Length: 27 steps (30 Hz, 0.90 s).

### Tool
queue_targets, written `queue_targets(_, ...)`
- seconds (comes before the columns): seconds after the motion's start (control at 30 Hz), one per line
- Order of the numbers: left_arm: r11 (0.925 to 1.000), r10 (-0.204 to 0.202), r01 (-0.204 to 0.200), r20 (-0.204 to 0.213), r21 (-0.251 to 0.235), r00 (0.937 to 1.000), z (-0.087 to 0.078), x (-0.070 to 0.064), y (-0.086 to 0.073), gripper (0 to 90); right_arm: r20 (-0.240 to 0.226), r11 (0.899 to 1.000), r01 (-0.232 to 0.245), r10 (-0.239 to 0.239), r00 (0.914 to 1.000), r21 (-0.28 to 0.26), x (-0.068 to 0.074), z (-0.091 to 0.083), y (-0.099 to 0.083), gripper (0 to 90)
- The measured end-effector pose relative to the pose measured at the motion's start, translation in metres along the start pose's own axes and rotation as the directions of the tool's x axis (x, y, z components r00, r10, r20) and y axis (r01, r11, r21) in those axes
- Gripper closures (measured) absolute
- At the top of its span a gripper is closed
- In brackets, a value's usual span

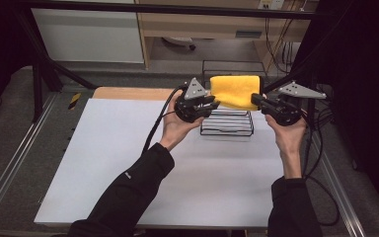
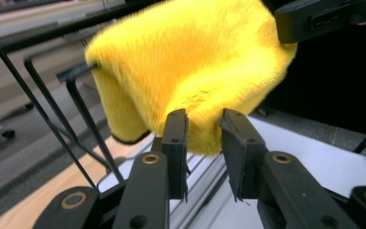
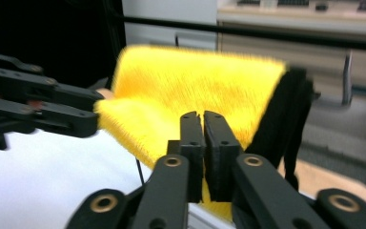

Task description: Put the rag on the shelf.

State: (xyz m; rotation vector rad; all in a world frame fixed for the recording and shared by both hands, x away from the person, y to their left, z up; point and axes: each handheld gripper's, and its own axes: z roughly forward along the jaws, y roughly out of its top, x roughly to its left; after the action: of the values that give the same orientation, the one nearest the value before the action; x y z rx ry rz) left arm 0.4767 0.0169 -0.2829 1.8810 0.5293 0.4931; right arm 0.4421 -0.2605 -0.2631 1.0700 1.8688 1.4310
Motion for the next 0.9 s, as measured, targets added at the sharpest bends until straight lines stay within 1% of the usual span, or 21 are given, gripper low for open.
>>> queue_targets(0.1, 0.9995, -0.031, 0.031, 0.014, 0.005, 0.9994, 0.004, 0.003, -0.006, 71.9, 0.005, 0.999, -0.024, 0.024, 0.9997, 0.026, -0.005, 0.006, -0.012, 89.7)
queue_targets(0.17, 0.9988, -0.047, 0.047, 0.016, 0.015, 0.9987, 0.007, 0.005, -0.008, 73.4, 0.013, 0.999, -0.031, 0.031, 0.9994, 0.033, -0.008, 0.01, -0.018, 89.5)
queue_targets(0.33, 0.9951, -0.092, 0.092, 0.012, 0.037, 0.9957, 0.015, 0.009, -0.011, 82.7, 0.027, 0.998, -0.044, 0.043, 0.9987, 0.041, -0.014, 0.018, -0.031, 87.2)
queue_targets(0.47, 0.9917, -0.117, 0.116, 0.008, 0.054, 0.9931, 0.02, 0.012, -0.014, 89.7, 0.021, 0.999, -0.04, 0.039, 0.999, 0.038, -0.014, 0.02, -0.036, 85.3)
queue_targets(0.6, 0.9909, -0.125, 0.125, 0.01, 0.051, 0.992, 0.017, 0.014, -0.015, 89.8, 0.008, 0.999, -0.029, 0.029, 0.9995, 0.023, -0.011, 0.015, -0.035, 81.7)
queue_targets(0.63, 0.9912, -0.125, 0.124, 0.013, 0.046, 0.9921, 0.015, 0.013, -0.015, 89.6, 0.006, 0.999, -0.028, 0.028, 0.9996, 0.016, -0.01, 0.013, -0.034, 80.0)
queue_targets(0.73, 0.9916, -0.124, 0.123, 0.016, 0.04, 0.9921, 0.006, 0.014, -0.015, 81.3, -0.012, 1.0, -0.023, 0.023, 0.9997, 0.003, -0.005, 0.006, -0.03, 74.2)
queue_targets(0.83, 0.9893, -0.138, 0.137, 0.028, 0.051, 0.99, -0.003, 0.015, -0.017, 73.8, -0.032, 0.999, -0.033, 0.032, 0.999, -0.007, -0.001, -0.001, -0.028, 66.6)
queue_targets(0.9, 0.9876, -0.144, 0.142, 0.035, 0.067, 0.9889, -0.01, 0.016, -0.021, 69.0, -0.041, 0.999, -0.035, 0.035, 0.9985, 0.001, 0.003, -0.004, -0.027, 60.3)
